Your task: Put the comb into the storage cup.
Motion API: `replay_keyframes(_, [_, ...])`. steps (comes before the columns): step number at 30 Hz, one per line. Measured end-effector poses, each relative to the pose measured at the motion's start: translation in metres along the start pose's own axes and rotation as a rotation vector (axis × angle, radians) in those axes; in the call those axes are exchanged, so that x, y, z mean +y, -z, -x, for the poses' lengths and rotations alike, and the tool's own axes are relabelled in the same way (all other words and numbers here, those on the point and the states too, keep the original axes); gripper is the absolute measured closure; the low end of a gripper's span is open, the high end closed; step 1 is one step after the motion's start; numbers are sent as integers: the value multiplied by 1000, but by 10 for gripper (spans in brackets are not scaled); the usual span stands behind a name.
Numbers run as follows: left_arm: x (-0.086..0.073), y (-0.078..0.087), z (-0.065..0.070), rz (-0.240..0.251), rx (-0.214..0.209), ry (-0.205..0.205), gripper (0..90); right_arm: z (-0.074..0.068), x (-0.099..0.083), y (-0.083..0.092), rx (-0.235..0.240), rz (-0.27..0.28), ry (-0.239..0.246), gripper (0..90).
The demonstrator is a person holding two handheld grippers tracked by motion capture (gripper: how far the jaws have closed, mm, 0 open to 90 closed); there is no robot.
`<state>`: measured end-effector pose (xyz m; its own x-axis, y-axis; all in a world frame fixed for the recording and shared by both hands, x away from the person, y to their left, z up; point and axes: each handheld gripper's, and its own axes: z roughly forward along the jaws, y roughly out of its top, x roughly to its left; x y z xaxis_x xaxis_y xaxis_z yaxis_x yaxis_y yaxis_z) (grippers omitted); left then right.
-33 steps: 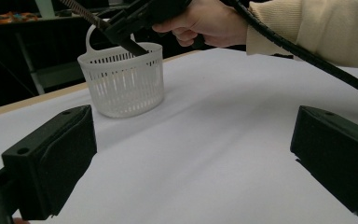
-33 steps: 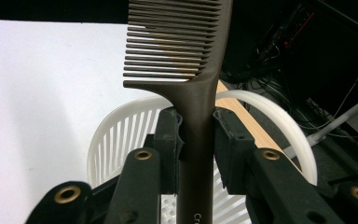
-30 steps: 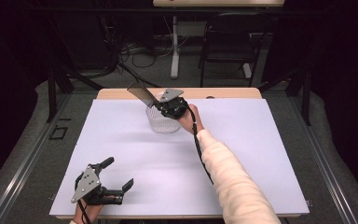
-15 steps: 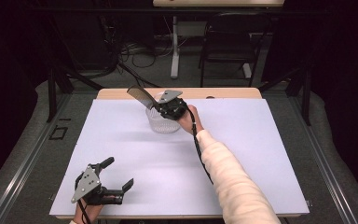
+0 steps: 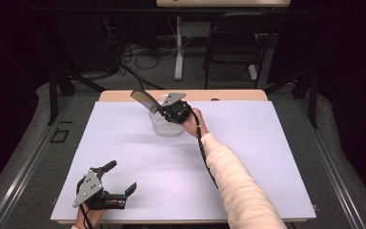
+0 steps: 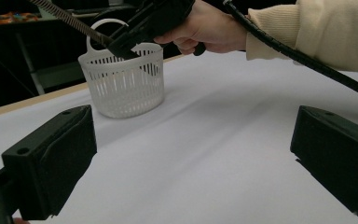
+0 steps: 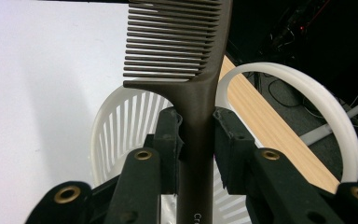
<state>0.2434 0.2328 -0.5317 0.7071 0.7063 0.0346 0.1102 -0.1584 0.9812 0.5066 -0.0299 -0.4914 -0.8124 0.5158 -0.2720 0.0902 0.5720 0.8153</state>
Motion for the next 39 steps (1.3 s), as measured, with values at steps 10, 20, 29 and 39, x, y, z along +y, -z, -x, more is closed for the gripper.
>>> replay_keyframes(10, [0,0,0,0,0,0,4,0,-1,-2,12,-17,2,723])
replay_keyframes(20, [0,0,0,1,0,-1,4,0,-1,-1,1,-22,11,716])
replay_keyframes(29, [0,0,0,1,0,-2,4,5,0,6,-1,-36,9,543])
replay_keyframes(39, [0,0,0,-2,1,-6,4,17,7,31,8,-47,-55,309])
